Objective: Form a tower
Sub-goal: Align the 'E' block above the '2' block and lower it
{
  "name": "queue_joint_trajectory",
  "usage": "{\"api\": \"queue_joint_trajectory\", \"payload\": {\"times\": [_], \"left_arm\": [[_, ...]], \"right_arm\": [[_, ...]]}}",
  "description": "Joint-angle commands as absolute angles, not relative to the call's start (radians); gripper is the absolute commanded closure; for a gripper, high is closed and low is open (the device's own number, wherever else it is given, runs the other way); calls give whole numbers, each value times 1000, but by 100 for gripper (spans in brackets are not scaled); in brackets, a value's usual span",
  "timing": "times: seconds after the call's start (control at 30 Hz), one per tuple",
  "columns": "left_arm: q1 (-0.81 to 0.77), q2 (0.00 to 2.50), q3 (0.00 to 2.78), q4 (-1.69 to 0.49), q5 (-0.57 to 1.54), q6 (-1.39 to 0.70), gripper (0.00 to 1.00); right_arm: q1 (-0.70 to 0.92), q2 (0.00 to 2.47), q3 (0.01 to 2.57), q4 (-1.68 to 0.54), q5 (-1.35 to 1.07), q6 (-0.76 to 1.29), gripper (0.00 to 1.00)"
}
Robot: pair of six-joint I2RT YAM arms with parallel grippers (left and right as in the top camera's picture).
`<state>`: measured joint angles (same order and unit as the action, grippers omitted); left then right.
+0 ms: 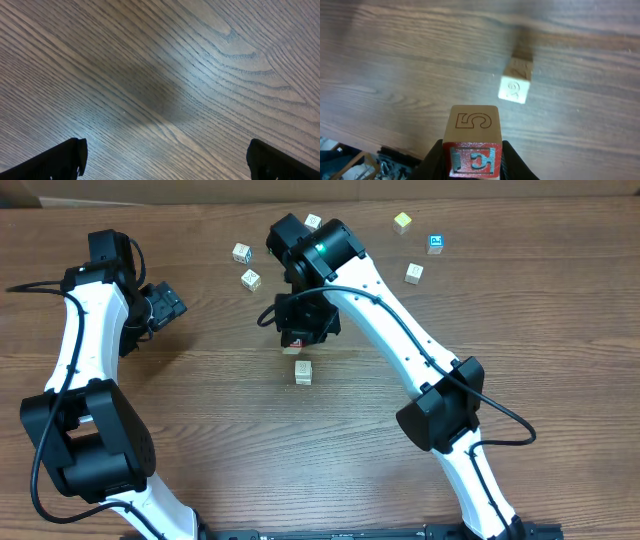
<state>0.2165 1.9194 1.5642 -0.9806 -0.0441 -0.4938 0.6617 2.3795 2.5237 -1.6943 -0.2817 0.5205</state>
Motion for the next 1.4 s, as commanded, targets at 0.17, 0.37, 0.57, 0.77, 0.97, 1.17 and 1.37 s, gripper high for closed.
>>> {"api": "queue_joint_trajectory", "payload": {"times": [0.17,0.37,0.57,0.77,0.97,1.17,1.37], "left_arm": [[214,1924,1573,-982,-44,-482,1],[214,1924,1573,-981,-44,-482,0],[214,1924,1573,-980,-44,-483,0],[214,1924,1573,-980,-44,-482,1],[214,1924,1573,-980,-44,-482,0],[214,1924,1573,-980,-44,-482,0],[214,1924,1573,-980,-44,-483,0]], "right_arm": [[667,2149,2357,-1695,-268,535,84],[686,2057,2288,-1694,-110,662,84],[733,2059,2186,-1652,62,789,80],[743,2059,2080,-1481,-13,824,80],[743,2059,2007,-1414,-12,823,80],[743,2059,1990,-1396,-32,766,78],[747,2062,1988,-1400,-31,747,80]]}}
